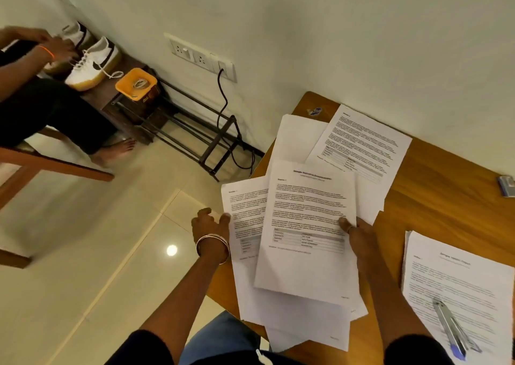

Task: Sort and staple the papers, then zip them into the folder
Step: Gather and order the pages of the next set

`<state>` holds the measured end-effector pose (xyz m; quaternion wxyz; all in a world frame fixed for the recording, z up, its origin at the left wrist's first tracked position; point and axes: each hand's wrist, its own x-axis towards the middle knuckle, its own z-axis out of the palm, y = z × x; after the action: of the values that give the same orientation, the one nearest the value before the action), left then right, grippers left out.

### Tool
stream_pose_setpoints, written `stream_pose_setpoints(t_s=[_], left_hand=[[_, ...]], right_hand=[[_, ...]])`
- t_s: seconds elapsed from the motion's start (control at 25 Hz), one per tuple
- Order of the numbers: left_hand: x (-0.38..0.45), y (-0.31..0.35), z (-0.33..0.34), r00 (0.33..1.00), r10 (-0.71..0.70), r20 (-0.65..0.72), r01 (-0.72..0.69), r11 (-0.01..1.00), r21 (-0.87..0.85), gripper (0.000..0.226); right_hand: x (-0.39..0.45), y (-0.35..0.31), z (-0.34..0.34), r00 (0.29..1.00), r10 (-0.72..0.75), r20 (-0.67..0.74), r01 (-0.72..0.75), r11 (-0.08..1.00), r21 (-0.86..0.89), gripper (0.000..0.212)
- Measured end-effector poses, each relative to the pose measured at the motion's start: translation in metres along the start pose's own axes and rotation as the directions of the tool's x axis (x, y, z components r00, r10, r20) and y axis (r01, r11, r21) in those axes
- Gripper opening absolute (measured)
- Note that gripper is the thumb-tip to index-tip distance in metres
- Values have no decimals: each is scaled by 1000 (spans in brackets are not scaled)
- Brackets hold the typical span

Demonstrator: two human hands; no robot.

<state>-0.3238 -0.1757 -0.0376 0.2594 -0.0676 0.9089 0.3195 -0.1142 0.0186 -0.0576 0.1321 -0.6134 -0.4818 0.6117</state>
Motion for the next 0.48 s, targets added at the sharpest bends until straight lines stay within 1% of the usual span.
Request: stream_pose_setpoints(t_s=[0.04, 0.08, 0.12, 0.16, 0.24, 0.28, 0.32, 0.4, 0.48], left_hand=[[6, -1, 0, 999, -11, 40, 12, 1000, -24, 51], [9, 0, 3, 997, -2, 76, 6, 998, -54, 49], [10, 2, 5, 997, 4, 79, 3, 997, -80, 43], [9, 4, 8, 999, -6, 50, 12, 993, -121, 35], [4, 7, 10, 995, -91, -35, 80, 968, -236, 17], [4, 7, 9, 989, -131, -62, 106, 947, -303, 14], [6, 6, 8, 986, -145, -77, 108, 925, -364, 14], [12, 9, 2, 987, -122, -103, 65, 898, -435, 17], [21, 11, -5, 985, -100, -142, 28, 899, -436, 23]], right_hand=[[1, 1, 1, 999, -3, -35, 3, 1000, 16, 35], [0, 0, 2, 998, -1, -71, 3, 1000, 22, 34], [2, 1, 2, 996, 1, -84, 1, 1000, 22, 34], [0, -1, 3, 997, 4, -82, -2, 1000, 19, 34], [1, 1, 2, 996, 7, -85, -7, 1000, 9, 33], [1, 2, 2, 994, 5, -105, -4, 1000, 11, 33], [-2, 1, 3, 991, 1, -135, 2, 1000, 26, 32], [-3, 3, 4, 980, 8, -199, 5, 998, 69, 32], [-3, 7, 3, 973, 36, -228, -11, 994, 110, 31]])
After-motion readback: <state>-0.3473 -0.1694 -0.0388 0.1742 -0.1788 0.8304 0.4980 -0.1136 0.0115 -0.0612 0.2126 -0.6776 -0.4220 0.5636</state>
